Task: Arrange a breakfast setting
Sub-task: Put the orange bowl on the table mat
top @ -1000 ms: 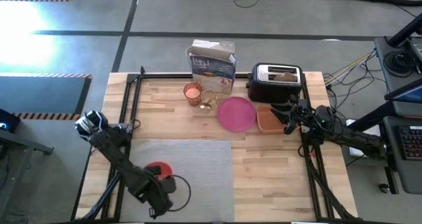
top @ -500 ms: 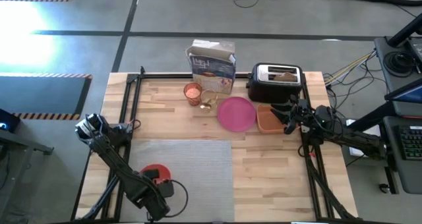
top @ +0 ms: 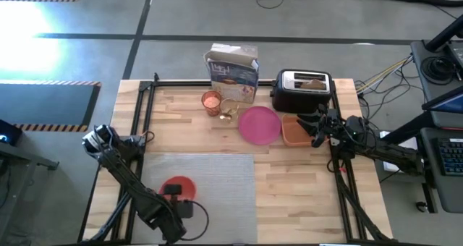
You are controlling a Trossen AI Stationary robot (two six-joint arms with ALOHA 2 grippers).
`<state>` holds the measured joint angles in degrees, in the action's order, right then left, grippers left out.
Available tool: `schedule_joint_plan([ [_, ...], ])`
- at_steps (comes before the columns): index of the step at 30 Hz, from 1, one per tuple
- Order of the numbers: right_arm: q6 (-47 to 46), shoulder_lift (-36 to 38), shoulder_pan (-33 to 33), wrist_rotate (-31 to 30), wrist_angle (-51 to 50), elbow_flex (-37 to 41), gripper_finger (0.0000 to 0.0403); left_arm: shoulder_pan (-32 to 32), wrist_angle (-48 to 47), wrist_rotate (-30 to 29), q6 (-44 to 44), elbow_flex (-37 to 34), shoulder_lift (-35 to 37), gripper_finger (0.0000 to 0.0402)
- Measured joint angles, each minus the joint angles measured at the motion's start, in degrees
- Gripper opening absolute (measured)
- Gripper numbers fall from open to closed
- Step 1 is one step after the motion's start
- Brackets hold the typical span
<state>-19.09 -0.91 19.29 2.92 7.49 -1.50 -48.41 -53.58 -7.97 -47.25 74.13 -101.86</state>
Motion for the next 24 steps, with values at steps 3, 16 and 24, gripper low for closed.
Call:
schedule_joint_plan([
  [3,0.00,0.01,-0.02,-0.01,-0.01,0.00,0.0128,2.17,2.11,-2.76,10.91,0.36,0.00,0.0011],
  [16,0.00,0.00,-0.01,-0.01,-0.01,0.00,0.0128,9.06,17.68,-4.67,38.52,0.22,-1.27,0.0011],
  [24,0.00,0.00,-0.02,-0.02,-0.02,-0.02,0.0128,13.01,19.11,-4.60,38.78,0.20,-3.37,0.0011],
])
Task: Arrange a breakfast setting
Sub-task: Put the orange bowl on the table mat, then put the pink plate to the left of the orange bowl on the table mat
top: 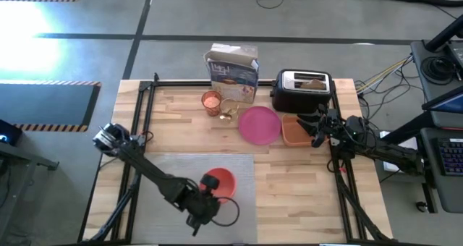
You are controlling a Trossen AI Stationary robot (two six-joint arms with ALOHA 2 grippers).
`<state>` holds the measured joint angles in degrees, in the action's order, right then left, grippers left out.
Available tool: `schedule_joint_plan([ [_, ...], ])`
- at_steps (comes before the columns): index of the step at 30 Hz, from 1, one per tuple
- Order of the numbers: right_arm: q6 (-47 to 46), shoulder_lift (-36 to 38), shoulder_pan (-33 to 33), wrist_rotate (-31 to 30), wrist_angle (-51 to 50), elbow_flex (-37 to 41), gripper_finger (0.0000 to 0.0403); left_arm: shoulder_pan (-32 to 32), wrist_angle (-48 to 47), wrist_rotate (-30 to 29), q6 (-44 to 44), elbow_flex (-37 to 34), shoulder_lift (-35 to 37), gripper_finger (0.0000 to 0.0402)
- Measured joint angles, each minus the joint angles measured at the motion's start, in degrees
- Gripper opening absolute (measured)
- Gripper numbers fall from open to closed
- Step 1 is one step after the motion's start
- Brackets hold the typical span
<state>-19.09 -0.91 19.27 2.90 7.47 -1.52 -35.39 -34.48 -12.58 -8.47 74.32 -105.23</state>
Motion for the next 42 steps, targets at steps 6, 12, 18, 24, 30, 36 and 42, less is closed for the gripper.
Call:
schedule_joint_plan([
  [6,0.00,0.01,0.01,0.01,0.00,0.01,0.0128,1.76,0.86,0.07,-1.31,0.00,-0.93,0.0021],
  [12,0.00,0.01,0.00,0.00,0.00,0.02,0.0128,2.84,1.80,0.02,-1.44,0.00,-1.35,0.0074],
  [18,0.00,0.00,0.00,0.00,0.00,0.02,0.0128,2.66,1.19,0.07,-2.96,1.31,-0.68,0.0133],
  [24,0.01,0.01,0.01,0.01,0.00,0.01,0.0128,2.58,-3.92,-0.09,-4.15,8.38,-0.35,0.0166],
  [30,0.00,0.02,0.02,0.02,0.01,0.02,0.0128,3.11,-5.67,-6.74,5.92,13.59,-0.33,0.0171],
  [36,0.00,0.00,0.01,0.01,0.01,0.01,0.0128,8.93,1.22,-8.68,12.81,13.22,-1.55,0.0171],
  [42,0.00,0.00,0.02,0.02,0.01,0.00,0.0128,17.99,6.74,-5.64,18.50,13.22,-4.49,0.0171],
])
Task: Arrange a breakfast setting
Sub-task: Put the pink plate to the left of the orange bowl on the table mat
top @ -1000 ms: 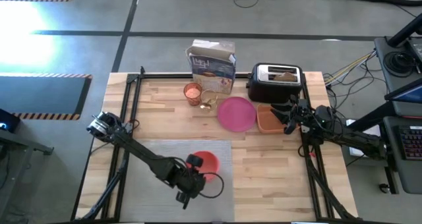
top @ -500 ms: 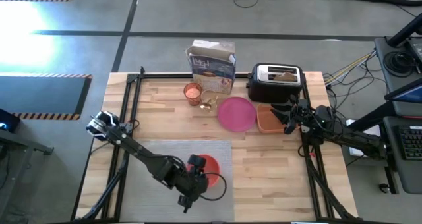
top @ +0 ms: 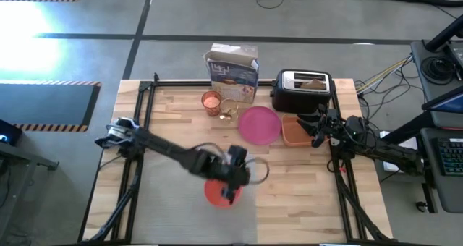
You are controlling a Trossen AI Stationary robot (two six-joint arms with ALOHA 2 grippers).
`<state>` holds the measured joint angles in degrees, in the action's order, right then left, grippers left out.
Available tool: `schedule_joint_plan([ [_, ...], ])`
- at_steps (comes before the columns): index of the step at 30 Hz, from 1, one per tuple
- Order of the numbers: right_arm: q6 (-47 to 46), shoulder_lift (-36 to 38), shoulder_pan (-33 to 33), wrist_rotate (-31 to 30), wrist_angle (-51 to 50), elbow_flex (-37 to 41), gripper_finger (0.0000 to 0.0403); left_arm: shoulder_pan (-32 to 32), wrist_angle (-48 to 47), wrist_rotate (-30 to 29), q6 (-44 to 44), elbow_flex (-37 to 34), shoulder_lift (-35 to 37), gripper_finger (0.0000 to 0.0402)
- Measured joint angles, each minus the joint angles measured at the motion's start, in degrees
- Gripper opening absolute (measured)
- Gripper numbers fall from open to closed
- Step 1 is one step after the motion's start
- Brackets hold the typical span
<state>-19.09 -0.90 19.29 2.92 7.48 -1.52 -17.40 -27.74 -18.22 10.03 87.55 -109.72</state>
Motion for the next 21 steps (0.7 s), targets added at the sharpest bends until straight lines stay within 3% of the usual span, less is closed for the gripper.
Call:
schedule_joint_plan([
  [10,0.00,0.00,-0.02,0.00,-0.02,0.00,0.0128,12.90,3.21,6.95,3.92,1.56,-9.18,0.0171],
  [16,0.00,0.00,-0.01,-0.02,-0.02,0.02,0.0128,16.77,1.12,6.93,4.85,7.87,-15.73,0.0171],
  [21,0.00,0.01,-0.02,-0.02,-0.02,0.02,0.0128,19.04,-6.34,6.88,4.57,15.98,-21.90,0.0171],
])
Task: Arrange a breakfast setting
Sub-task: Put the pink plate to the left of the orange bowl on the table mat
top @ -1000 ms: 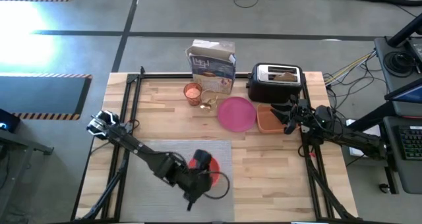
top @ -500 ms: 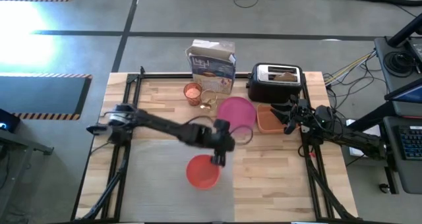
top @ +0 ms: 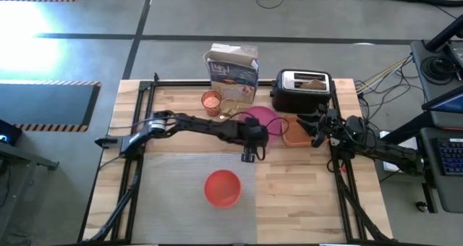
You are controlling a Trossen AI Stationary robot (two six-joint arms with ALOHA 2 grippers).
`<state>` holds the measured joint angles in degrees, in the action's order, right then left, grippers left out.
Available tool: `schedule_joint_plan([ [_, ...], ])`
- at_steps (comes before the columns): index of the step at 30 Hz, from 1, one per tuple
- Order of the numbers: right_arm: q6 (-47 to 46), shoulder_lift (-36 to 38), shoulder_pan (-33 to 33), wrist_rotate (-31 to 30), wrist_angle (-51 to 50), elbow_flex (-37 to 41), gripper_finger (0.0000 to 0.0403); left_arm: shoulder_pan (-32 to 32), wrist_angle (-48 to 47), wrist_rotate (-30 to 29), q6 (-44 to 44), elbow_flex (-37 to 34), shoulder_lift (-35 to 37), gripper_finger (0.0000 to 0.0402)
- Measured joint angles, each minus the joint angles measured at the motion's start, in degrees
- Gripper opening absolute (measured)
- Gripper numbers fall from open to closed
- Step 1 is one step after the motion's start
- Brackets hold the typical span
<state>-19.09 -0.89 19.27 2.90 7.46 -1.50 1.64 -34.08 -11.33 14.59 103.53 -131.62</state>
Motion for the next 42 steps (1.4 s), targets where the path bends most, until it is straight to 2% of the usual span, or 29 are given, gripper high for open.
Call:
schedule_joint_plan([
  [7,0.00,0.00,0.00,0.01,0.00,-0.01,0.0128,0.39,-8.23,-0.02,0.56,9.13,-5.16,0.0160],
  [25,0.00,-0.02,0.00,0.02,0.00,0.00,0.0128,3.11,-10.06,-0.11,-0.46,10.07,-5.55,0.0009],
  [42,0.00,-0.01,0.01,0.02,0.01,-0.01,0.0128,-0.25,-15.77,0.48,-1.89,16.43,-5.50,0.0002],
])
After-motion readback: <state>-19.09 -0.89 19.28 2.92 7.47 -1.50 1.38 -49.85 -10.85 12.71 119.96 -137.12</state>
